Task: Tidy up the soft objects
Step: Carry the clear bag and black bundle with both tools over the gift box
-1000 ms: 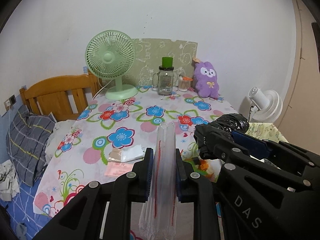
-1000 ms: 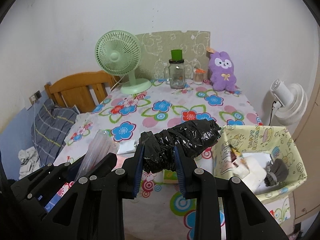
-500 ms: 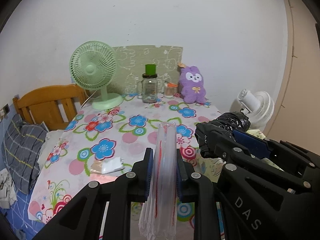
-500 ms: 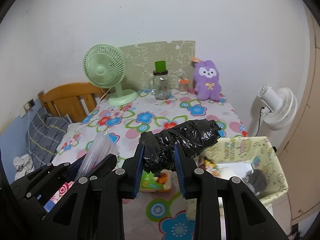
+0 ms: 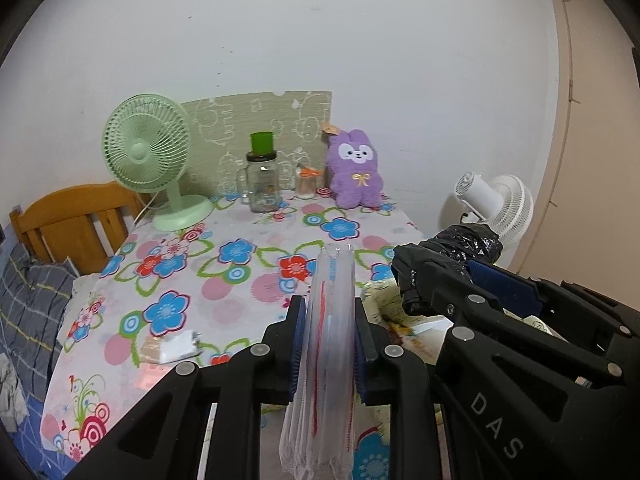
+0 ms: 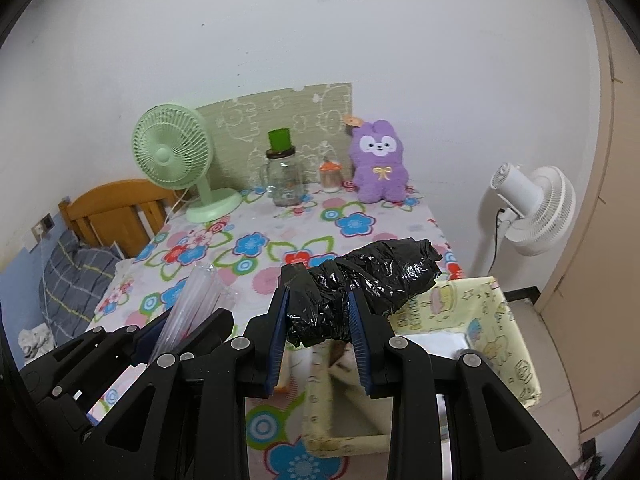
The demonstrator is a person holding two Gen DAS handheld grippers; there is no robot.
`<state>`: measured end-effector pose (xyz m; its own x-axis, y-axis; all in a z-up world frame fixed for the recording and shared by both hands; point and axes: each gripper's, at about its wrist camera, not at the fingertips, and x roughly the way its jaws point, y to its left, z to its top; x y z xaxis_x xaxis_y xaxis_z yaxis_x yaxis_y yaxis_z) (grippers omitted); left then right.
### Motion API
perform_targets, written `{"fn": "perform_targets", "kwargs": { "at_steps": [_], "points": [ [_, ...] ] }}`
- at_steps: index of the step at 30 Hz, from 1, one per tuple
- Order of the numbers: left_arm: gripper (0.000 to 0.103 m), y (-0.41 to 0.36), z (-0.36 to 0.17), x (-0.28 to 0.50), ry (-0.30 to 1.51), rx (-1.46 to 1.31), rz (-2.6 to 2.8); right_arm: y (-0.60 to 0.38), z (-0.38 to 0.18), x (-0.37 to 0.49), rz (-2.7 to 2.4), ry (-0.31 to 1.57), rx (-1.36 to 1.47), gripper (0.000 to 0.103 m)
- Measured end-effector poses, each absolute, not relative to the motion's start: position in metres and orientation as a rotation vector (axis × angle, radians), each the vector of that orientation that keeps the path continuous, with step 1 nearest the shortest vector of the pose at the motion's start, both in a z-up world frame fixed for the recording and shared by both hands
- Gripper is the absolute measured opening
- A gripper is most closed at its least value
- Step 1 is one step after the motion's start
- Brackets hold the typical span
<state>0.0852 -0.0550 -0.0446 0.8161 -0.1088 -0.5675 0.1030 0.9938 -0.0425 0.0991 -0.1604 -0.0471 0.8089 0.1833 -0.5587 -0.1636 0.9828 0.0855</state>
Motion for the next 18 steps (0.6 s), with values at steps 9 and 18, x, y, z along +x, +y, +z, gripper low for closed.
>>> {"fn": "perform_targets", "kwargs": {
  "at_steps": [9, 18],
  "points": [
    [0.021, -0.083, -0.046, 0.096, 0.613, 0.01, -0.153, -0.187, -0.051, 0.109, 0.148, 0.603, 0.052, 0.033],
    [0.021, -0.111, -0.055, 0.11, 0.627, 0.009, -0.195, -0.216, -0.059, 0.12, 0.108, 0.61, 0.075, 0.033]
  ]
}}
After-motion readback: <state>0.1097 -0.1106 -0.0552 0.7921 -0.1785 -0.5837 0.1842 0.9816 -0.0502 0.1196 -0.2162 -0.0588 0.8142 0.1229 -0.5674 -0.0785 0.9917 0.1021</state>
